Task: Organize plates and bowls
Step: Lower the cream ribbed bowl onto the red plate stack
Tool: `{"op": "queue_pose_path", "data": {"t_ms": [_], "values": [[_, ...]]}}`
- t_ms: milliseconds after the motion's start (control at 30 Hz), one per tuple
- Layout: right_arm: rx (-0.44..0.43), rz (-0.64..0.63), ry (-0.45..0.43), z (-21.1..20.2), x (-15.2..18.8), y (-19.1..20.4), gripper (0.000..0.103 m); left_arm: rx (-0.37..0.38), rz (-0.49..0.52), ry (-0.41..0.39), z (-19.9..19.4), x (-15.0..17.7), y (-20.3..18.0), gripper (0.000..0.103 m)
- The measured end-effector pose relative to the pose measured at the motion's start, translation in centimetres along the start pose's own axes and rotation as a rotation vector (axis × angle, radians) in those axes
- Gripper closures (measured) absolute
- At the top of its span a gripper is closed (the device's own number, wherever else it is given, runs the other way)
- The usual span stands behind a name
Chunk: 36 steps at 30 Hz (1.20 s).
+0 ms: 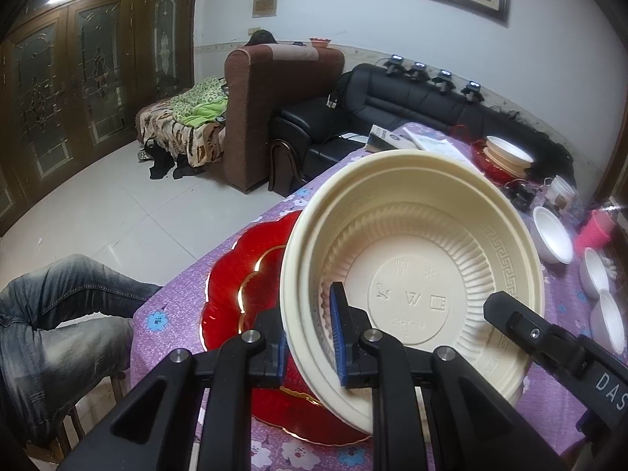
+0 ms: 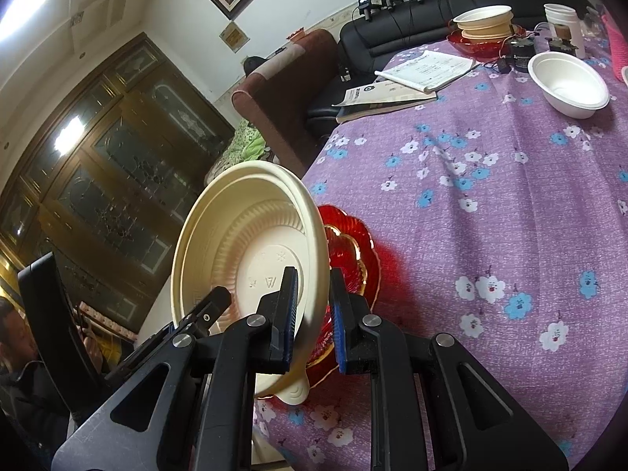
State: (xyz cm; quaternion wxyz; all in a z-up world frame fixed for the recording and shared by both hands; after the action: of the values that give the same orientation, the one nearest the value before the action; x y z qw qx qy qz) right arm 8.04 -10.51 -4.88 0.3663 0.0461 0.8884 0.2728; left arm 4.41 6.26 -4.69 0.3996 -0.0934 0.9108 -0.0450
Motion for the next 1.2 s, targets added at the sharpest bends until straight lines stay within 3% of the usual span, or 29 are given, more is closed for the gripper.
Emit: {"op": "queue_pose_path", "data": {"t_ms": [1200], "values": [[-0.001, 0.020, 0.074, 4.0, 0.4, -0.3, 0.087, -0.041, -0.027, 0.065, 2.7, 0.4, 1.3, 0.086]]}}
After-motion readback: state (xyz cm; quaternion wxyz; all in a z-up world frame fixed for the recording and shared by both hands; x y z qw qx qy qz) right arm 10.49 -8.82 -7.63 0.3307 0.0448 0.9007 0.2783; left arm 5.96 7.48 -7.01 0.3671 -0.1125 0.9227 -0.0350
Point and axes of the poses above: each gripper's, at about its wrist camera, not at the fingertips, and z roughly the way its jaws point, y to its left, x to its underside, the point moved 2 cm from there along z, roughly the way its jaws point, and after that the axes turned 4 degrees about -z, right-handed, at the moved point
